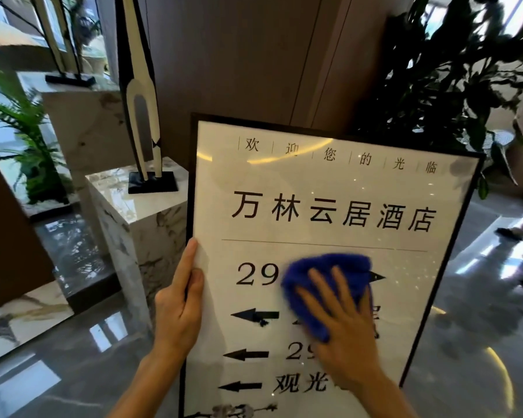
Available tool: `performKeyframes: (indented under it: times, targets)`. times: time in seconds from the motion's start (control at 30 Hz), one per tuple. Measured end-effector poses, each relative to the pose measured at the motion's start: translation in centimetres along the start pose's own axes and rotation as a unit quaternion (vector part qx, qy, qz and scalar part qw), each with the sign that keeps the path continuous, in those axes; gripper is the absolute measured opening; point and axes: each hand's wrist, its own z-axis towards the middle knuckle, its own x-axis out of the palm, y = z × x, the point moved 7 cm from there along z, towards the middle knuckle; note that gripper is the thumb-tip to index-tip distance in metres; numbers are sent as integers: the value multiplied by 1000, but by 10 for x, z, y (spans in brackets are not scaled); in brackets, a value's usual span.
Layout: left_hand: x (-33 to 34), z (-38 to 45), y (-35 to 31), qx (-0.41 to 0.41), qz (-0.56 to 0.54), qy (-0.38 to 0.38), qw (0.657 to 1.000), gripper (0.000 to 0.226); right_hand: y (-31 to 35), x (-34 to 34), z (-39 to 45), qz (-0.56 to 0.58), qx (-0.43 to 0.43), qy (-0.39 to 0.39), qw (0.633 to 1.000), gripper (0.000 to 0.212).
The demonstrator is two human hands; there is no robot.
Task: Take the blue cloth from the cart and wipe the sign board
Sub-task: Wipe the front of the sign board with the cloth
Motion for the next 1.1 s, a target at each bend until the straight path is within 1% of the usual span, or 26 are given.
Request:
performKeyframes:
  times: [0.07,0.13,0.23,0.33,0.37,0.43,0.57,0.63,0.67,0.73,0.83,0.9,1.0,1.1]
  targets:
    - [-2,0,-1,0,0,-3,1000,51,-47,-18,6,46,111,-42,992,64]
    - [-3,-1,-2,5,-7,-3,1000,51,-94,-39,22,101,210,-94,968,60]
    - [-3,-2,-2,7,-6,-9,1000,52,-137,-68,59,127,282,-156,938,56]
    - [-3,-3,-2,1,4,-8,1000,54,-138,-83,96,105,322,-194,921,55]
    - [-3,-4,-2,-7,8,-6,1000,54,-126,-85,109,94,322,-197,921,56]
    - [-3,-5,-2,-15,13,-3,1000,55,-83,-87,136,66,282,-192,938,59]
    - [-3,-3,-1,-34,38,6,999,54,52,-69,166,26,116,-167,979,74]
    - [-2,-4,4,-45,30,6,999,55,110,-59,172,31,47,-143,988,79]
    - [-2,-5,6,-46,24,5,999,56,124,-56,174,34,33,-135,990,81]
    - [-1,-5,7,-46,27,7,999,56,126,-55,175,36,16,-128,991,81]
    - [-3,0,3,-39,44,-3,998,61,89,-56,163,20,-15,-128,991,76]
    - [-6,4,1,-41,54,-21,997,61,43,-58,152,6,8,-138,990,71]
    - [-6,5,-1,-45,43,-38,997,49,-47,-71,135,-6,108,-161,981,64]
    - [-7,2,-3,-53,45,-47,996,46,-128,-87,113,52,223,-176,957,58]
